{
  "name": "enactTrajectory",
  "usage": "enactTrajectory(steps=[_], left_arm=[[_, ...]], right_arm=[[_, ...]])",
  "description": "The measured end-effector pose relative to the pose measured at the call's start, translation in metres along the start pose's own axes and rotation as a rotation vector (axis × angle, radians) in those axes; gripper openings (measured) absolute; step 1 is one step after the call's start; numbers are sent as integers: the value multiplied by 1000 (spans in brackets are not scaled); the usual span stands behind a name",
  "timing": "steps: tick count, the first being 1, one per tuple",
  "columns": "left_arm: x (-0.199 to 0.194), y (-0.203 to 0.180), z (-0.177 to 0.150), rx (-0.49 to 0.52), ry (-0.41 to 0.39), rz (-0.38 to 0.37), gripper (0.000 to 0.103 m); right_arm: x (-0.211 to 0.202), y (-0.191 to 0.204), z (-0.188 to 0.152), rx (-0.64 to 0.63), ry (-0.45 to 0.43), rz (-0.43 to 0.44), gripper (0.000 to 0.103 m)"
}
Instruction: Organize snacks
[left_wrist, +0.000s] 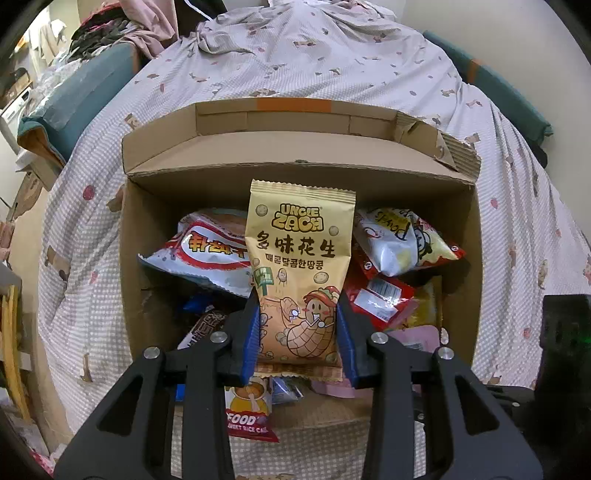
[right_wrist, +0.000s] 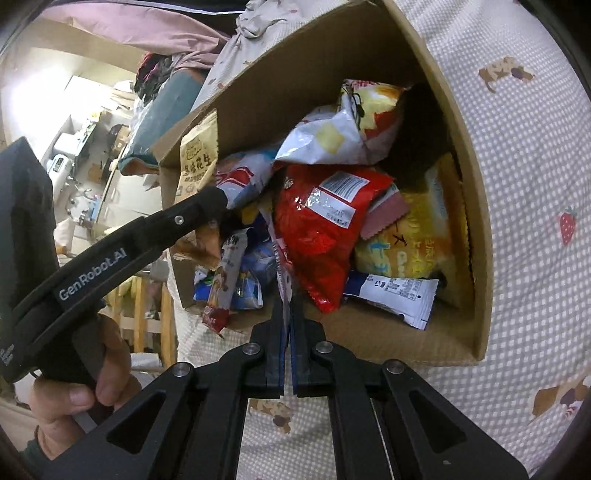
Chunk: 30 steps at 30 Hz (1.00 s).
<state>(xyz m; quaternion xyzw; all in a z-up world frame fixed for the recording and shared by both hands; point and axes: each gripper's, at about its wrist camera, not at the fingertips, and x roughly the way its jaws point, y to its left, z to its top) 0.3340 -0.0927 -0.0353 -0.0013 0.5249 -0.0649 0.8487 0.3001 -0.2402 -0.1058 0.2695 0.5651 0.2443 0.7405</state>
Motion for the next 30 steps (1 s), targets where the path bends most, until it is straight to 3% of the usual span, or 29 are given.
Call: enactTrajectory(steps=[6,8,10,12,15,16,17,21,25,30], left_arm=[[1,1,1,-23,10,-22,36],[-3,1,0,-18,-4,4,50],[-8,1,-1,-20,-22,16,71],[-14,2,-1,-21,-36,22,75],[-25,5,-2,-18,-69,53,75],[-29,7,-3,-24,-84,59,75],[-35,11,-4,-32,-99,61,75],[-54,21,-10,-34,-161,88,75],[-75,30,-27,-17,-227,132,75],[-95,44,-51,-57,-287,172,75]], right_arm=[[-5,7,3,-26,-22,-33,7],[-9,5,3,-24,-33,-40,7],[-18,5,5,-29,-70,-71,8],[-25,6,7,-39,-107,-119,11],[-36,6,9,-38,-150,-132,38],[-39,7,9,-38,-167,-123,58],[-43,9,9,-40,-188,-107,70],[-55,19,6,-85,-241,-94,76],[-66,32,-1,-152,-301,-135,94],[-76,42,-19,-189,-360,-189,96]])
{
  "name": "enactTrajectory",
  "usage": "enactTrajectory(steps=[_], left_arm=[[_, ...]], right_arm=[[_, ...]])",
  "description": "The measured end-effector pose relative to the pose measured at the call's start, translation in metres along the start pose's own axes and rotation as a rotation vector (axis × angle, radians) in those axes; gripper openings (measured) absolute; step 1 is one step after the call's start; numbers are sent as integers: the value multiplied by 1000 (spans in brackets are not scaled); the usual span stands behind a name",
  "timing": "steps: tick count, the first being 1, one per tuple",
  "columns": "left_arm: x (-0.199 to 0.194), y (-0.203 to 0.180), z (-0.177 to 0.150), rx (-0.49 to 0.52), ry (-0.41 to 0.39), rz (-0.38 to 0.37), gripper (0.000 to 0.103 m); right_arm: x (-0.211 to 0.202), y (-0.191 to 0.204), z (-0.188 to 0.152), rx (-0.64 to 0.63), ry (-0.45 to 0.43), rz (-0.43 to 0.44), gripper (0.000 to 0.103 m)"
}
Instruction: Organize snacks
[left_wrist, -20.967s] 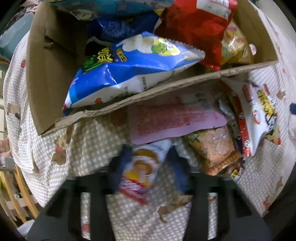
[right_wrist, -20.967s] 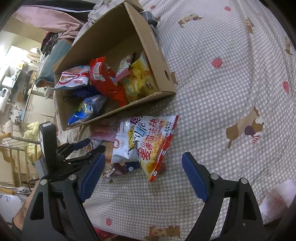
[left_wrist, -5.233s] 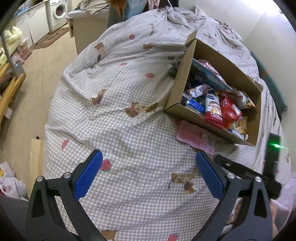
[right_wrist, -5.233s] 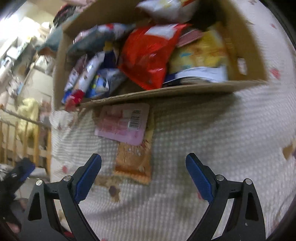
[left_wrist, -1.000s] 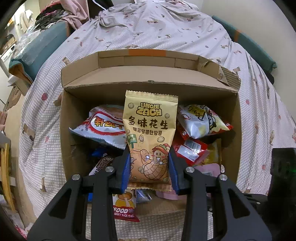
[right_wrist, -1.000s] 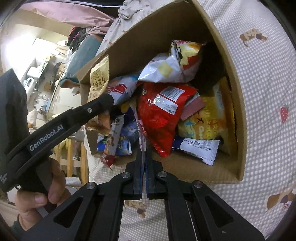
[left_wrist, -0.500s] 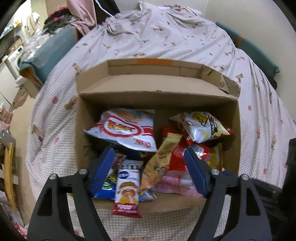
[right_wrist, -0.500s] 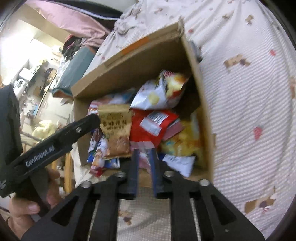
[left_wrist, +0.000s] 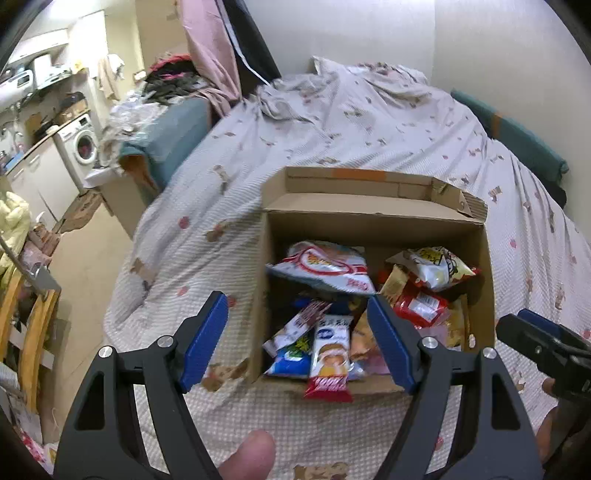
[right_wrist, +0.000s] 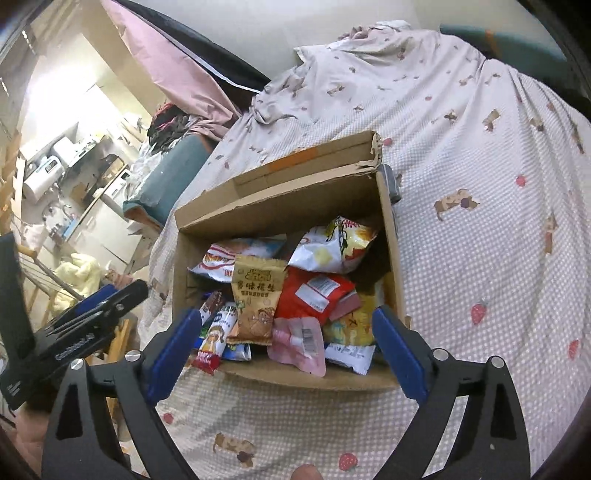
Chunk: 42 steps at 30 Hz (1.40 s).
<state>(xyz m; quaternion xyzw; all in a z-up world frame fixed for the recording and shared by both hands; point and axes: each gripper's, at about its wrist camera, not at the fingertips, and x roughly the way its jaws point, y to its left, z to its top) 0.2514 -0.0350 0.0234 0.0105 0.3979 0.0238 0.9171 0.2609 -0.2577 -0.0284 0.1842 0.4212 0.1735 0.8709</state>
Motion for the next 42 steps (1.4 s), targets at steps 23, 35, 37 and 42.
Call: enactTrajectory(steps=[23,35,37,42], left_arm=[[-81,51,-98,-125,-57,-57,103],[-75,55,-116,-111,-63,-9,103],[-72,57,-118,-113,-52,-13,103],[-67,56,-120,-127,-28,-19,103]], right_arm=[[-87,54,-79,-208,-190,-158,103],[-83,51,-100,-202,-201,-237,103],[-80,50,-102,-201,-197,-249,103],[-71,55,-106,-230,-201,-291,103]])
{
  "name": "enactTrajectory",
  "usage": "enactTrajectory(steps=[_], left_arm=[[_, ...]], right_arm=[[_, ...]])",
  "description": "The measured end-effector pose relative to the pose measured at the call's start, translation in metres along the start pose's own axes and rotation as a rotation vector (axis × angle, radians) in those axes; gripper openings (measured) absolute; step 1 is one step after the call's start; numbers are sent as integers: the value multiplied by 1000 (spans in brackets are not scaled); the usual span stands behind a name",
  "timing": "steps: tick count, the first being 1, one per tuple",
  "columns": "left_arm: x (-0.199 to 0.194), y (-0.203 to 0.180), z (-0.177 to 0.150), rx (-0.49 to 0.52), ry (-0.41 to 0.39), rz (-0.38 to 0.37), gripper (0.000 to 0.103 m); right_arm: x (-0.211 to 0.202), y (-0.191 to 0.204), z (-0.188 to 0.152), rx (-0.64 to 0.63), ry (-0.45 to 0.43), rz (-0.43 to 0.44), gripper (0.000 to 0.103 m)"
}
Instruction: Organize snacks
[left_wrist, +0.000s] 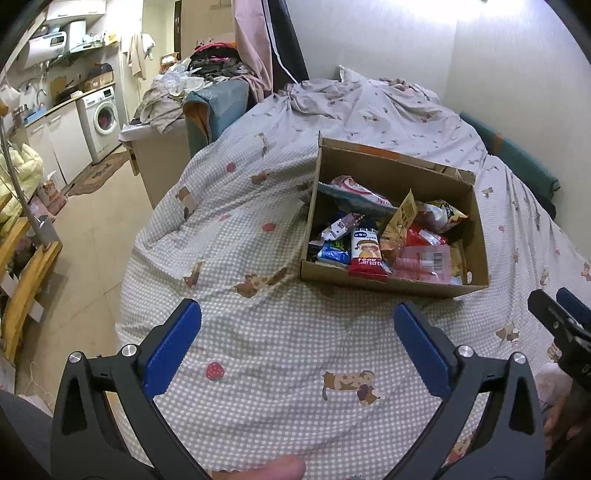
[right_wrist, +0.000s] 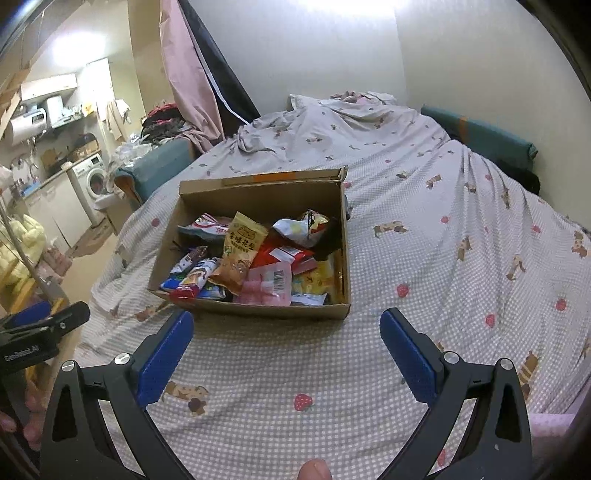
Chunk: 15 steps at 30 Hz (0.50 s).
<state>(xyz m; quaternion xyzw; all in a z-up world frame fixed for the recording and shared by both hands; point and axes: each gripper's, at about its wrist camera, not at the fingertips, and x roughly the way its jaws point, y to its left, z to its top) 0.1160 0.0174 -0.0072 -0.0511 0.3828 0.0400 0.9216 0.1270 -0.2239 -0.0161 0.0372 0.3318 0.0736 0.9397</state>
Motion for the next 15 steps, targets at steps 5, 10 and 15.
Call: enactTrajectory(steps=[5,10,15], left_arm=[[0,-7,-4,26,-8,-4,103],[0,-10,-5,31,-5,-3,103],[0,-8,-4,25,-4,-1,103]], right_arm=[[2,9,-1,-39,-11,-24,103],[6,10,-1,-40,1,-22,103],[6,11,-2,-43,7,-23,103]])
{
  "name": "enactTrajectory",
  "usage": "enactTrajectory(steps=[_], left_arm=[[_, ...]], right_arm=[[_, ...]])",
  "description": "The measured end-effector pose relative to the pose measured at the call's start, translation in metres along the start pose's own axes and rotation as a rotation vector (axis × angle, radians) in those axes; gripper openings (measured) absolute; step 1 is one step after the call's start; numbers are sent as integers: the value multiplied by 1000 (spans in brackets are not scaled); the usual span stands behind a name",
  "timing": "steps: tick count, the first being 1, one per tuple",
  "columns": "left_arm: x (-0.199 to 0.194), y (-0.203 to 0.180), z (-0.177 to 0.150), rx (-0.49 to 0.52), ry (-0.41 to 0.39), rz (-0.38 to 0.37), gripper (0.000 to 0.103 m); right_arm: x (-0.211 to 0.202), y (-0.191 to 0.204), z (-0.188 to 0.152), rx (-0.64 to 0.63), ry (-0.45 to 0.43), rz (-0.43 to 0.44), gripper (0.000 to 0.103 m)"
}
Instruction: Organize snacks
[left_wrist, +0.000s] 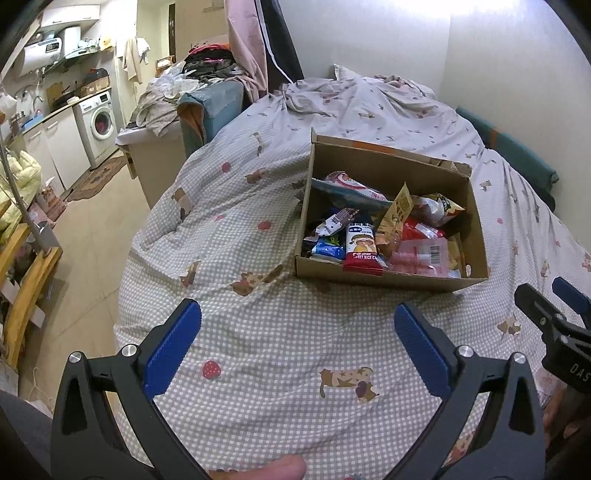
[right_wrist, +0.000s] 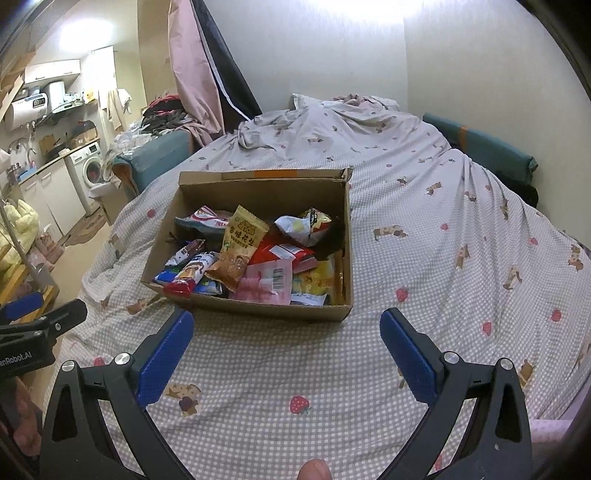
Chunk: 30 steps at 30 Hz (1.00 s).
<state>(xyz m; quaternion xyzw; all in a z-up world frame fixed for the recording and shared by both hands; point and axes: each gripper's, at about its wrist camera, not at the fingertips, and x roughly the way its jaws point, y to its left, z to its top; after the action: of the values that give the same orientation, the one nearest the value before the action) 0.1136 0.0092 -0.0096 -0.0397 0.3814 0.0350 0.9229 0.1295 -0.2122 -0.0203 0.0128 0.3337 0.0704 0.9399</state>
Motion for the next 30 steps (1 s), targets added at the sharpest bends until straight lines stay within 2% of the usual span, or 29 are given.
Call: enactTrajectory(steps=[30], left_arm=[[0,-2,-1,4,1,-6,103]], right_arm=[[1,0,1,-3,0,-5,103]])
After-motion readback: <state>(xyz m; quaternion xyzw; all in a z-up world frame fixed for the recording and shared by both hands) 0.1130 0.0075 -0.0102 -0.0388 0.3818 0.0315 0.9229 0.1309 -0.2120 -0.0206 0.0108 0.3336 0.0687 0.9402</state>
